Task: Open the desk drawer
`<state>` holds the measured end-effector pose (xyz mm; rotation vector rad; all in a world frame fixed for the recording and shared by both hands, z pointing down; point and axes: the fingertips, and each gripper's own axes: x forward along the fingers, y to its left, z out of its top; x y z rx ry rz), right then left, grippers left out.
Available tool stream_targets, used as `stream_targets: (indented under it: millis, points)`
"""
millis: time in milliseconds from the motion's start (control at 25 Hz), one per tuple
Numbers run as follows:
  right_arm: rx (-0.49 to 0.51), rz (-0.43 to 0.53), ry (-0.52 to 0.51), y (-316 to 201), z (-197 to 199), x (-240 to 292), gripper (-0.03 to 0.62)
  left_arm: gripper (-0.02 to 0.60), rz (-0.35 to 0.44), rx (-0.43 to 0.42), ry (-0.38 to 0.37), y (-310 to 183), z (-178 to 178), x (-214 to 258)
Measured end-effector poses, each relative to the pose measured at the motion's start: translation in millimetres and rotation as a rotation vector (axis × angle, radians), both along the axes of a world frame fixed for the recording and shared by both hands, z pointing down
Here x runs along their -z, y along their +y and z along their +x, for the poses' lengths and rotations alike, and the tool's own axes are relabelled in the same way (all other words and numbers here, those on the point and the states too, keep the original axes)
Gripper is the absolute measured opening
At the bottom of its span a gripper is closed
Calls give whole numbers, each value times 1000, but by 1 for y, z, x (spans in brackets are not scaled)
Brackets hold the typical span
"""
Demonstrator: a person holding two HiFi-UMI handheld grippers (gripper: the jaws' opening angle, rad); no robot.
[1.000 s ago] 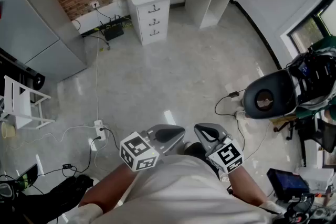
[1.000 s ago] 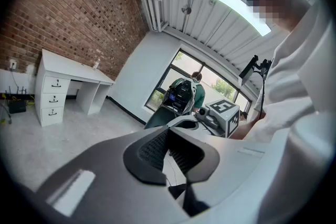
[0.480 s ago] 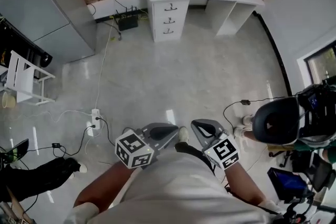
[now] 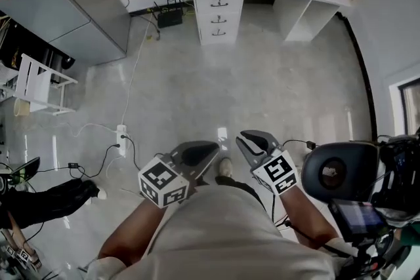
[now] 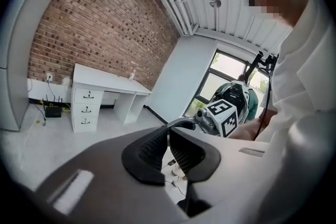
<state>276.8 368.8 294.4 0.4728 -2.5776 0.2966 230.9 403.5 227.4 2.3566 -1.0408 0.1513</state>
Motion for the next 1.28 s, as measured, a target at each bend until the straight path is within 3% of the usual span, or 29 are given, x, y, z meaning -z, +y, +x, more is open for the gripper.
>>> stream_targets:
  millis: [160,320,560,720,920,1280]
  points:
    - [26,-16,11,-35,-19,-15,49,49,-3,43,-2,-34,-20,-4]
    - [19,-35,5,-79,-63,-23,49,58,-2,55,17,-74,-61,-12]
    - [-57,-105,-16,-166,-139,-28,49,58,-27,4,72,-152,-124,-20]
    - [-100,-207,-7,-223,-181,-62,49,58,-38,-52,80,-198,-167,-28]
    - [-247,-386,-44,-296,-213,-122,49,58,-51,-65,68,-250,-211,-47]
    - [-445,-620,-205,-441,-242,-229,49,58,-98,-45,63,-347,-227,-93]
